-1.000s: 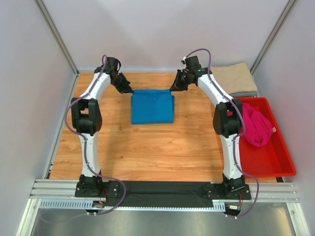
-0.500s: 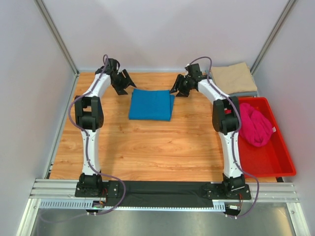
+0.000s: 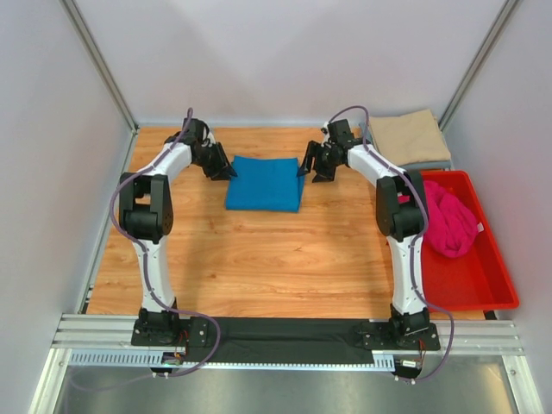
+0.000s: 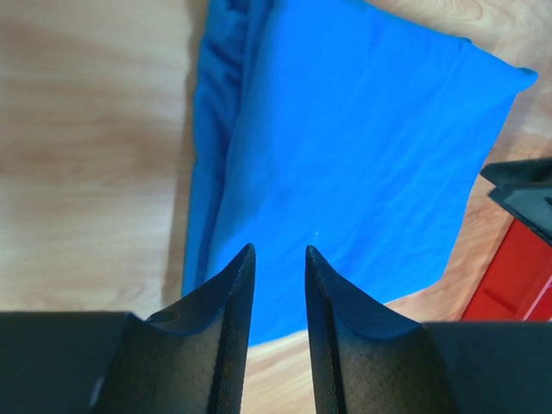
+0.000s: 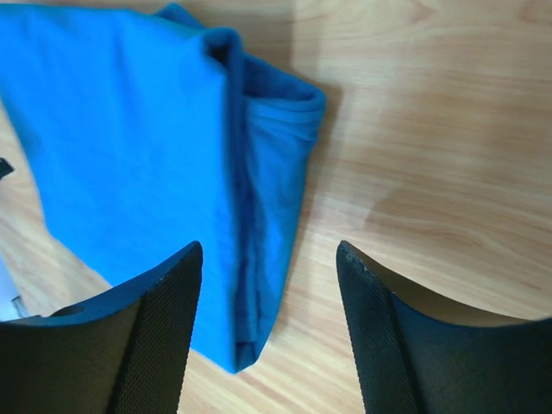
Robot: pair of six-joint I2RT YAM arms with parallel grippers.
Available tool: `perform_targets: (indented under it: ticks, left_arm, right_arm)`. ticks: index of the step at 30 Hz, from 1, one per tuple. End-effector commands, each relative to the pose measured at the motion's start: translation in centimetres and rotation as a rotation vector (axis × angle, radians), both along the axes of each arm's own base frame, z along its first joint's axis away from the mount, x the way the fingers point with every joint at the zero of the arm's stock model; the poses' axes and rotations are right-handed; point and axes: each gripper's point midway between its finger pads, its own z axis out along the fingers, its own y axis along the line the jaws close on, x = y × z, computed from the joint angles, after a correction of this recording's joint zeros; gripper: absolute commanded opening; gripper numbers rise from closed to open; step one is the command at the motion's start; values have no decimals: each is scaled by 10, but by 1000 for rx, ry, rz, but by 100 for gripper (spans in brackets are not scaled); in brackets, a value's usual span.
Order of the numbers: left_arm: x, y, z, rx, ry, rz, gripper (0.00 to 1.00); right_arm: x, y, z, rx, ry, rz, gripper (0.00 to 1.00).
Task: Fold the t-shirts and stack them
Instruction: Fold the tshirt, then neatly place the folded tshirt to the corner
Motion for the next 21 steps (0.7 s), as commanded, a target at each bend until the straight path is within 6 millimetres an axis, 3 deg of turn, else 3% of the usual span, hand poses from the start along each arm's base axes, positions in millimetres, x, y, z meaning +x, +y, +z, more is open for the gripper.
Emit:
perform_targets:
  ticks: [1, 2, 3, 4, 5, 8, 14, 15, 16, 18, 19, 21]
  left_arm:
    - [28, -19, 8, -37, -146, -96, 37]
    - [29, -19, -9, -33, -116, -98, 37]
    - [30, -18, -17, -30, -95, -93, 37]
    - [35, -18, -18, -27, -97, -92, 37]
    - [35, -18, -32, -28, -66, -89, 37]
    - [36, -15, -38, -9, -34, -74, 39]
    - [56, -10, 1, 27, -115, -48, 51]
    - [55, -9, 2, 37, -99, -41, 52]
    - [62, -8, 11, 45, -122, -33, 54]
    - [62, -6, 2, 55, -93, -23, 56]
    - [62, -4, -5, 64, -76, -13, 56]
    - [58, -1, -17, 75, -40, -5, 56]
  right_arm:
    - [14, -1, -15, -68, -68, -21, 67]
    - [12, 6, -18, -59, -70, -14, 68]
    - [9, 9, -28, -54, -56, -9, 70]
    - [10, 16, -27, -32, -71, -5, 71]
    - [8, 23, -29, -17, -67, 10, 72]
    - [9, 30, -32, -7, -76, 4, 72]
    - [25, 33, -36, 8, -121, -14, 67]
    - [26, 35, -35, 14, -125, -16, 65]
    - [30, 37, -33, 28, -140, -18, 55]
    - [33, 40, -36, 46, -140, -26, 42]
    - [34, 41, -35, 51, -146, -27, 29]
    - [34, 41, -37, 57, -141, -28, 22]
